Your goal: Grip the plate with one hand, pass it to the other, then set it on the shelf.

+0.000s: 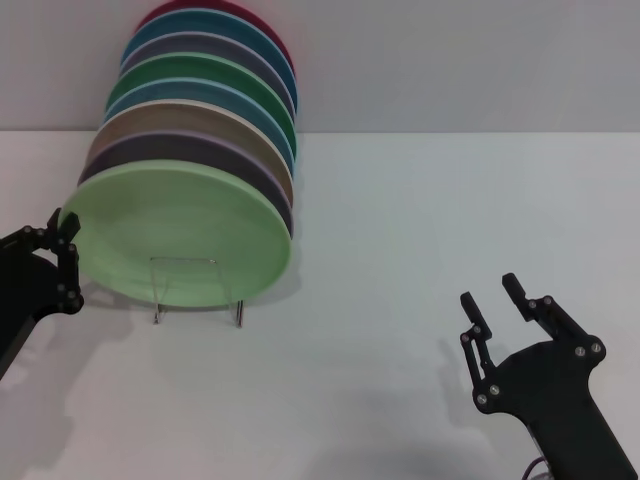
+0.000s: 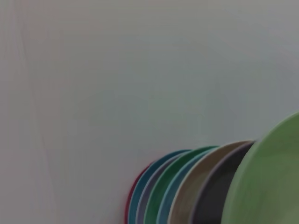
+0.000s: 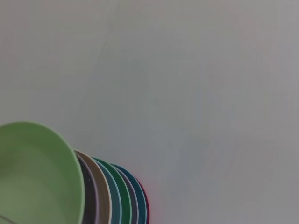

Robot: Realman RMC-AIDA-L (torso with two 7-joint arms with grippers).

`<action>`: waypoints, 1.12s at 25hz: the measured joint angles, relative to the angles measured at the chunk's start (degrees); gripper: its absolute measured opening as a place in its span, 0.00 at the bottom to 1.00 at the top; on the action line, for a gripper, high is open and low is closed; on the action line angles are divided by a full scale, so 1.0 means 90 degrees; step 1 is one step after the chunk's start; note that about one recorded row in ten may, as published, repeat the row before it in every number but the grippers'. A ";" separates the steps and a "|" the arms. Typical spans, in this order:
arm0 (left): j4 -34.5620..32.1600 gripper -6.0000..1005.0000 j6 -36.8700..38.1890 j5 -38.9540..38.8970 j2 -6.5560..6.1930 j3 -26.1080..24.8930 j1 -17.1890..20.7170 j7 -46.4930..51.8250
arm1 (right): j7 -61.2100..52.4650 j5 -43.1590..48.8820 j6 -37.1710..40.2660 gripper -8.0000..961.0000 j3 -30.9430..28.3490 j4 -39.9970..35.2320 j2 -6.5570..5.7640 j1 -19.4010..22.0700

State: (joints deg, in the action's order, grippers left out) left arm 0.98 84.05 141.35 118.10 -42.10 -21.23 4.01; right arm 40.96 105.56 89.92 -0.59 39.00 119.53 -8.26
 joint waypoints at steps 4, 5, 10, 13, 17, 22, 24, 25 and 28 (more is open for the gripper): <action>0.0038 0.11 -0.0104 0.0067 0.0012 0.0037 -0.0005 -0.0197 | 0.0000 0.0000 -0.0014 0.41 -0.0011 0.0017 0.0000 -0.0002; 0.0040 0.11 -0.0108 0.0082 0.0013 0.0041 -0.0005 -0.0210 | 0.0000 0.0000 -0.0020 0.41 -0.0012 0.0020 0.0000 -0.0005; 0.0045 0.11 -0.0092 0.0055 0.0013 -0.0003 0.0007 -0.0227 | 0.0000 0.0000 -0.0051 0.42 -0.0013 0.0031 0.0000 -0.0029; 0.0047 0.11 -0.0085 0.0046 0.0012 -0.0013 0.0022 -0.0228 | 0.0000 0.0000 -0.0058 0.42 -0.0020 0.0032 0.0000 -0.0048; 0.0049 0.22 0.0004 0.0041 0.0012 -0.0068 0.0097 -0.0230 | -0.0012 0.0000 -0.0076 0.42 -0.0075 0.0004 0.0000 -0.0074; 0.0132 0.37 0.0602 0.0037 0.0018 -0.0074 0.0563 -0.0093 | -0.0094 0.0000 -0.0140 0.43 -0.0419 -0.0026 -0.0009 -0.0112; 0.0354 0.39 0.0786 0.0038 0.0027 -0.0071 0.0891 0.0068 | -0.0315 0.0000 -0.0141 0.43 -0.0601 -0.0094 -0.0023 -0.0156; 0.0581 0.41 0.0862 0.0037 0.0023 -0.0089 0.1120 0.0298 | -0.0713 0.0000 -0.0142 0.43 -0.0753 -0.0258 -0.0034 -0.0226; 0.0728 0.46 0.0878 0.0034 0.0026 -0.0187 0.1238 0.0695 | -0.1233 0.0000 -0.0146 0.44 -0.0869 -0.0498 -0.0038 -0.0316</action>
State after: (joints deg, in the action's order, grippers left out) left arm 7.54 91.95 141.66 118.34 -43.78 -10.09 10.27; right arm 29.86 105.56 88.60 -8.42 34.52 119.19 -11.10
